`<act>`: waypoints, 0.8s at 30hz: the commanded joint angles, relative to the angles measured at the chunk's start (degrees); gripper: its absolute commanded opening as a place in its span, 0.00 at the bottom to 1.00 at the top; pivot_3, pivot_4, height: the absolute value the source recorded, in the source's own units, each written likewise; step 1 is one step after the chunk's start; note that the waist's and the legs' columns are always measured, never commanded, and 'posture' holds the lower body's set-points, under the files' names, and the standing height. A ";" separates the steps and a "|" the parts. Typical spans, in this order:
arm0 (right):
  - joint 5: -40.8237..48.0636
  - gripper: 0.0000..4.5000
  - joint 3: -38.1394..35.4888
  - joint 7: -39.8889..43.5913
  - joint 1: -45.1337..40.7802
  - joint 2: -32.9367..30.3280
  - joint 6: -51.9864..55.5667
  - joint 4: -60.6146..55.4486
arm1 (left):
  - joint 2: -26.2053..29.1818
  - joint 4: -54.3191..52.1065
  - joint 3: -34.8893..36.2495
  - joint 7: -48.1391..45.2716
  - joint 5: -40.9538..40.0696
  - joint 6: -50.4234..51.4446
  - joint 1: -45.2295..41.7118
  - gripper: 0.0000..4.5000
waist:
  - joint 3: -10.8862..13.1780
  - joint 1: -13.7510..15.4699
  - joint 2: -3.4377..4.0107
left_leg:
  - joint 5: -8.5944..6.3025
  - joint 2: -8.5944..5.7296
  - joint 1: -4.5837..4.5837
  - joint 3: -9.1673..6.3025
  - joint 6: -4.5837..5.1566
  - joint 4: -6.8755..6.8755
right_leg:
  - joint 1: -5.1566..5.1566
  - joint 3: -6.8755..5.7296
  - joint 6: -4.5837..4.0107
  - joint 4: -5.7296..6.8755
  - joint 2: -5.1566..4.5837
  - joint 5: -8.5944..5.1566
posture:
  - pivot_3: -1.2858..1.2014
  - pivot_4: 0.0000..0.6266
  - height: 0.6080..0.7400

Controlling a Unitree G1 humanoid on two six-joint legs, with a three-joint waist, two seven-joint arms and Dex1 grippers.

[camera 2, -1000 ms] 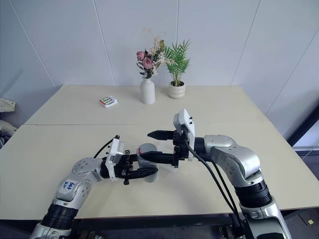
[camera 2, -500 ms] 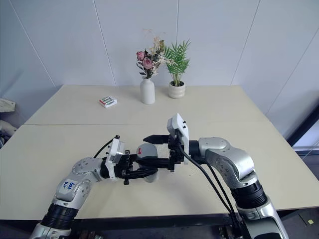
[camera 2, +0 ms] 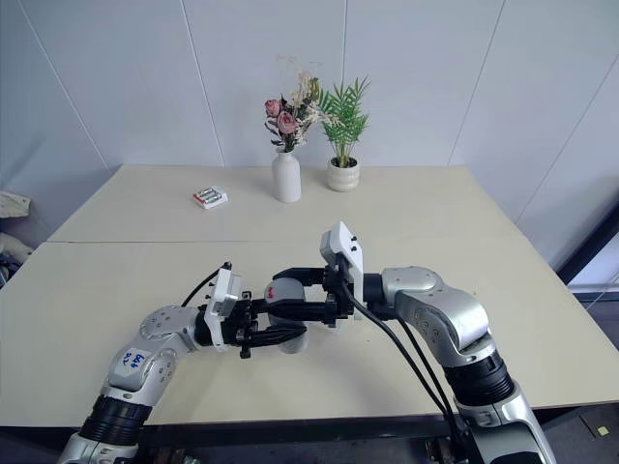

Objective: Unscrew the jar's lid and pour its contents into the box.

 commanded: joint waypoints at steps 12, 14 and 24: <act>3.38 0.65 -3.83 -1.07 -1.61 2.54 0.48 -0.16 | -0.12 -2.14 0.16 -0.05 -0.77 -0.61 -0.56 0.45 | 0.00 -0.04 0.00 | 0.00 0.00 0.00 0.00 0.00 0.00 | 0.00 0.00 0.00 0.00 0.00 0.00 | 0.52 0.24 1.00; 4.71 0.65 -5.23 -1.81 -2.40 3.28 1.30 0.31 | -0.07 -2.16 0.10 -0.11 -0.72 -0.59 -0.44 0.45 | 0.00 -0.02 0.00 | 0.00 0.00 0.00 0.00 0.00 0.00 | 0.00 0.00 0.00 0.01 0.00 0.00 | 0.52 0.24 1.00; 4.87 0.65 -7.25 -2.71 -3.68 2.59 1.08 1.61 | 0.43 -2.40 -0.28 -0.46 -0.69 -0.60 0.00 0.45 | 0.00 -0.04 0.00 | 0.00 0.00 0.00 -0.01 0.00 0.00 | 0.00 -0.01 0.00 0.01 0.00 0.00 | 0.52 0.24 1.00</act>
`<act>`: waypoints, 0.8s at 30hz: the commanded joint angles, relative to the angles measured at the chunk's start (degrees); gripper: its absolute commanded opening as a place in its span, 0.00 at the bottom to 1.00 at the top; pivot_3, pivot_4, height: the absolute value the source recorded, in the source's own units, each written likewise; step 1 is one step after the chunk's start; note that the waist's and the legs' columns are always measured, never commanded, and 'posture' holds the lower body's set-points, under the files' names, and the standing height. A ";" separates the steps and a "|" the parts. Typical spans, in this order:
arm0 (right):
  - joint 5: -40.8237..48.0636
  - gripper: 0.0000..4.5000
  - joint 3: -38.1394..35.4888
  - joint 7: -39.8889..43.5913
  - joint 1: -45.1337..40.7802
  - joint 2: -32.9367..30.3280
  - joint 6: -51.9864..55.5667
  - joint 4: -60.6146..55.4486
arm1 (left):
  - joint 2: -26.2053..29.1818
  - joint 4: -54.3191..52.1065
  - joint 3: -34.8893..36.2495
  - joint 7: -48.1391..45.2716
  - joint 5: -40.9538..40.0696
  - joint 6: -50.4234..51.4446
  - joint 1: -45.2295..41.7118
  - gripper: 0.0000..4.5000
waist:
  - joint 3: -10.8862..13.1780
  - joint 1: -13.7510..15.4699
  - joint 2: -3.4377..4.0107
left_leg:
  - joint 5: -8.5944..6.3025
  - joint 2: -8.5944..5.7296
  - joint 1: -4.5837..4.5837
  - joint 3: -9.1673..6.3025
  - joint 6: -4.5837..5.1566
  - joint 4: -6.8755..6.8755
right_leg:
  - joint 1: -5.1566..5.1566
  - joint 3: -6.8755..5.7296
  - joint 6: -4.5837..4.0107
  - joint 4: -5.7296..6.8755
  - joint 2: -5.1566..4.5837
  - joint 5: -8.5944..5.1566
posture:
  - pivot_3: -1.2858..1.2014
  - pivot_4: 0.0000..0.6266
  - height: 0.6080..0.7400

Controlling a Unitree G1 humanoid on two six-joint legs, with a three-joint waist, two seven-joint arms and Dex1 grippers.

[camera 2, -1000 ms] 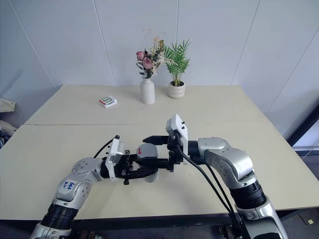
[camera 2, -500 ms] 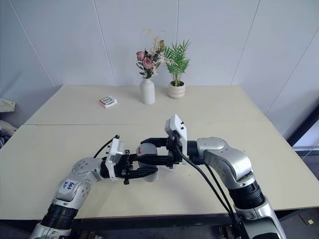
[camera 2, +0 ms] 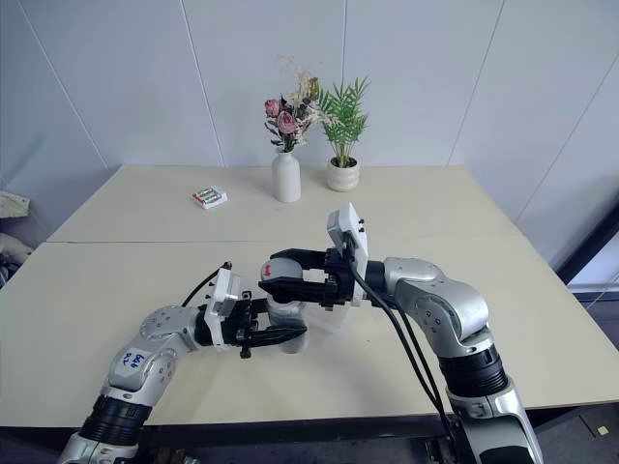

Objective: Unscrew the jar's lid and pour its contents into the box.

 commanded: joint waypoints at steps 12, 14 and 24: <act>-11.58 0.65 -14.16 -3.88 4.19 -12.83 -16.59 19.93 | 2.37 -3.66 2.33 -0.23 -1.94 0.47 1.47 0.45 | 0.00 0.22 0.00 | -0.02 -0.02 -0.02 0.03 0.03 -0.02 | 0.02 0.01 0.00 -0.13 -0.02 0.00 | 0.52 0.24 1.00; -13.22 0.65 -15.60 -4.59 5.64 -13.42 -19.85 23.28 | 2.57 -3.94 2.73 -0.08 -2.17 0.66 1.62 0.45 | 0.00 0.06 0.00 | -0.02 -0.02 -0.02 0.06 0.03 -0.02 | 0.01 0.02 0.00 -0.13 -0.01 0.00 | 0.52 0.24 1.00; -20.59 0.65 -17.45 -9.90 16.00 -9.79 -33.69 35.99 | 3.28 -3.39 4.77 0.30 -2.94 1.60 0.54 0.45 | 0.01 -1.08 0.01 | 0.00 -0.04 0.08 0.29 0.06 0.02 | 0.01 0.28 0.15 -0.04 0.01 0.06 | 0.52 0.24 1.00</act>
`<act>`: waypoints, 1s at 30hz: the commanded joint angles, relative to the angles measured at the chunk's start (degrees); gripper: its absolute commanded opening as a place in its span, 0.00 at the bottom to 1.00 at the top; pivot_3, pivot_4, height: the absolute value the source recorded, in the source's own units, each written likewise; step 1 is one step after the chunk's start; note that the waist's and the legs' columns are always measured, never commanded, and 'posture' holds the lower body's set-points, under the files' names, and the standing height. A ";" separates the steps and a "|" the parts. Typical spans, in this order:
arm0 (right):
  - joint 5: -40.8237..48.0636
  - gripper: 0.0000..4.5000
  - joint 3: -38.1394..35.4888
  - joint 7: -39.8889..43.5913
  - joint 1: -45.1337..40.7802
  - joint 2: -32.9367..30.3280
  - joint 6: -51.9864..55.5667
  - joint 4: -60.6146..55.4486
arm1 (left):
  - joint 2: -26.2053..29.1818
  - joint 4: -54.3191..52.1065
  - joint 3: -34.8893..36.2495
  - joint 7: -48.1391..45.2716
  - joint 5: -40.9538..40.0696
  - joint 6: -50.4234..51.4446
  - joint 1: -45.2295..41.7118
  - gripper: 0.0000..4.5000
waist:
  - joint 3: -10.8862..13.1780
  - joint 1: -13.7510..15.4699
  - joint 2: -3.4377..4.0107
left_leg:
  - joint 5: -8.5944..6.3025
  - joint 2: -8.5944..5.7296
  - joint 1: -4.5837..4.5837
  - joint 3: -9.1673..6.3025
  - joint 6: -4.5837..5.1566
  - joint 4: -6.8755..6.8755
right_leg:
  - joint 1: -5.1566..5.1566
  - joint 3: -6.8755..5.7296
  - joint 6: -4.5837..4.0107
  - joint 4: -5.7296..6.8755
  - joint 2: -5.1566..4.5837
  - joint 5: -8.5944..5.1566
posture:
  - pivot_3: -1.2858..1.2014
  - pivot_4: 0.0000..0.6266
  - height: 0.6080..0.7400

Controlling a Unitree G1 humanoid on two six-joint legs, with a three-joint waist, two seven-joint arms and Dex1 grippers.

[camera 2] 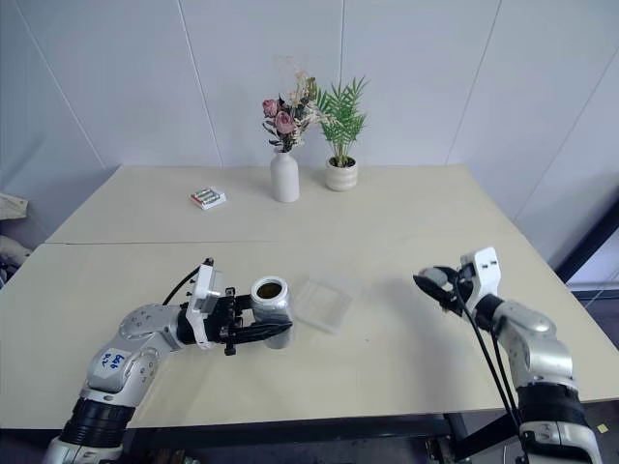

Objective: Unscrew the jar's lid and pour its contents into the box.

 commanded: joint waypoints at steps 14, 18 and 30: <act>-2.13 0.99 -0.06 -0.44 0.80 0.92 -3.03 2.09 | 0.34 -0.84 1.41 0.01 -1.16 -0.07 -1.48 0.45 | 0.00 -0.52 0.01 | 0.03 -0.02 0.03 -0.05 0.01 0.02 | 0.04 0.01 0.03 0.05 0.01 0.02 | 0.52 0.24 1.00; 1.23 0.99 -0.91 3.60 1.26 -1.94 -0.34 -5.22 | 0.60 -0.45 1.79 -0.02 -1.02 -0.33 -1.76 0.45 | 0.02 -0.53 0.03 | 0.03 -0.02 0.03 -0.05 0.01 0.02 | 0.04 0.01 0.03 0.05 0.01 0.02 | 0.52 0.24 1.00; 14.36 0.99 5.10 22.49 1.65 -17.56 19.19 -37.07 | 4.67 8.18 2.12 -2.74 2.09 -3.83 -9.76 0.45 | 0.09 -0.22 0.14 | 0.02 -0.02 0.00 -0.14 0.01 0.05 | 0.07 -0.03 0.05 -0.01 0.05 0.01 | 0.52 0.24 1.00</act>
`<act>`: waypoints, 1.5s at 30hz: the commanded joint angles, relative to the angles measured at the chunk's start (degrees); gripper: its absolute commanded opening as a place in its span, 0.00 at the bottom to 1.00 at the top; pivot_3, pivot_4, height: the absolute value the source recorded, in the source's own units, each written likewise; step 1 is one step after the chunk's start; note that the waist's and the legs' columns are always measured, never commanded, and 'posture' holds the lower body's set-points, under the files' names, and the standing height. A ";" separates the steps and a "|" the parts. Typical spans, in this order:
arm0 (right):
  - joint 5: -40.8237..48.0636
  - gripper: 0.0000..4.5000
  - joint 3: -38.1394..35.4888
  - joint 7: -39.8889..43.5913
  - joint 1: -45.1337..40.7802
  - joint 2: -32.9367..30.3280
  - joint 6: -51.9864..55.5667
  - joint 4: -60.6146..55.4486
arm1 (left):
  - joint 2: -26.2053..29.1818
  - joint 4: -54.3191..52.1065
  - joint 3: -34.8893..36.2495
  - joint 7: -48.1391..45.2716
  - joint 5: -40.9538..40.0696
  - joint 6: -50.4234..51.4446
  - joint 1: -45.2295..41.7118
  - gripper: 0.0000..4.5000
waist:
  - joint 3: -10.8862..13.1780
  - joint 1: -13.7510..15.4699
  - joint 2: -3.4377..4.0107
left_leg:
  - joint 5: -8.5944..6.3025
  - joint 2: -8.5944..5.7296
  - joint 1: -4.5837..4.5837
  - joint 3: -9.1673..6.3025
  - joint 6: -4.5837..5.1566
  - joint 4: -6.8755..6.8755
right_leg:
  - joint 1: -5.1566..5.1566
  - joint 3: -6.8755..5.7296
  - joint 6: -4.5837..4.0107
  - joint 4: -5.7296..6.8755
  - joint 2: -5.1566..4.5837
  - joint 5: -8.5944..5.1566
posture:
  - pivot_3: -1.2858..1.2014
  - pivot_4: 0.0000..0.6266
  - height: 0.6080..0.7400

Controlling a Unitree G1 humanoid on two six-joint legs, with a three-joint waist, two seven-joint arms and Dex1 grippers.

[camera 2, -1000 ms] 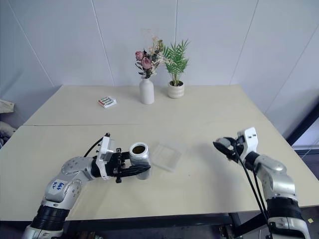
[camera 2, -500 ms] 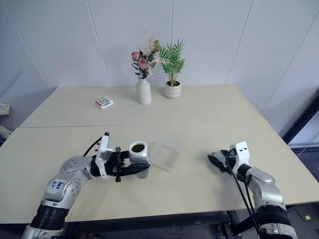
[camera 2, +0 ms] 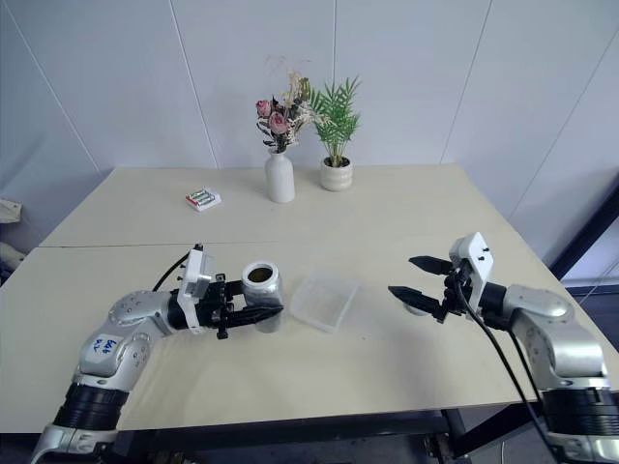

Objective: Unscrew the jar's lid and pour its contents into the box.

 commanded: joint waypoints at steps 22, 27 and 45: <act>6.42 0.99 -4.18 -8.89 11.17 -0.57 9.04 -17.60 | -2.41 44.46 -18.37 36.39 50.64 -56.87 -36.71 0.45 | 0.04 1.99 -0.07 | -0.06 -0.03 -0.10 0.08 0.04 0.00 | -0.04 0.05 0.09 -0.13 -0.01 0.02 | 0.52 0.24 1.00; 7.45 0.99 -6.35 -11.34 14.25 0.19 9.54 -18.70 | 2.51 45.59 -34.45 70.27 83.35 -66.20 -46.85 0.45 | 0.09 2.83 -0.16 | -0.11 -0.05 -0.19 0.07 0.01 0.00 | -0.07 0.09 0.21 -0.20 -0.02 0.01 | 0.52 0.24 1.00; 9.55 0.99 -5.26 -17.76 13.05 5.85 9.26 -18.10 | -13.37 64.82 -69.21 116.74 118.76 -52.92 -69.46 0.45 | 0.19 3.36 -0.34 | -0.33 -0.15 -1.15 0.15 0.05 0.29 | -1.02 0.18 0.45 0.07 -0.01 -0.17 | 0.52 0.24 1.00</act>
